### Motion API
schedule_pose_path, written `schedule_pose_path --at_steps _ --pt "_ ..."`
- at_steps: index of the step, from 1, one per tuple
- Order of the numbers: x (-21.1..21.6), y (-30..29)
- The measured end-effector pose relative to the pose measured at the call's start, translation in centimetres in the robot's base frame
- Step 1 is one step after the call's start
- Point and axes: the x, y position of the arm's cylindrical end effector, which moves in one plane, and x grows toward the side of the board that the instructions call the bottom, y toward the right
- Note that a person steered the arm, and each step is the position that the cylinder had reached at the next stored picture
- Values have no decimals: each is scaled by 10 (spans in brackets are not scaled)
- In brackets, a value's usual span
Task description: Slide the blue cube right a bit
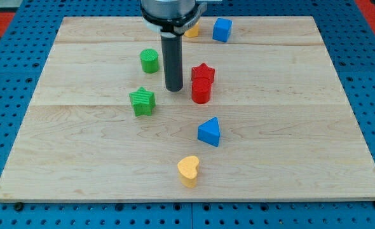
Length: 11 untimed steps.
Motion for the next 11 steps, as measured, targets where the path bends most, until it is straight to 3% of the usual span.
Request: schedule_pose_path --at_steps 2,4,5,9,11 --pt "-44 3" --pt "-94 47" --pt "-106 77" --pt "-129 58" --pt "-175 88"
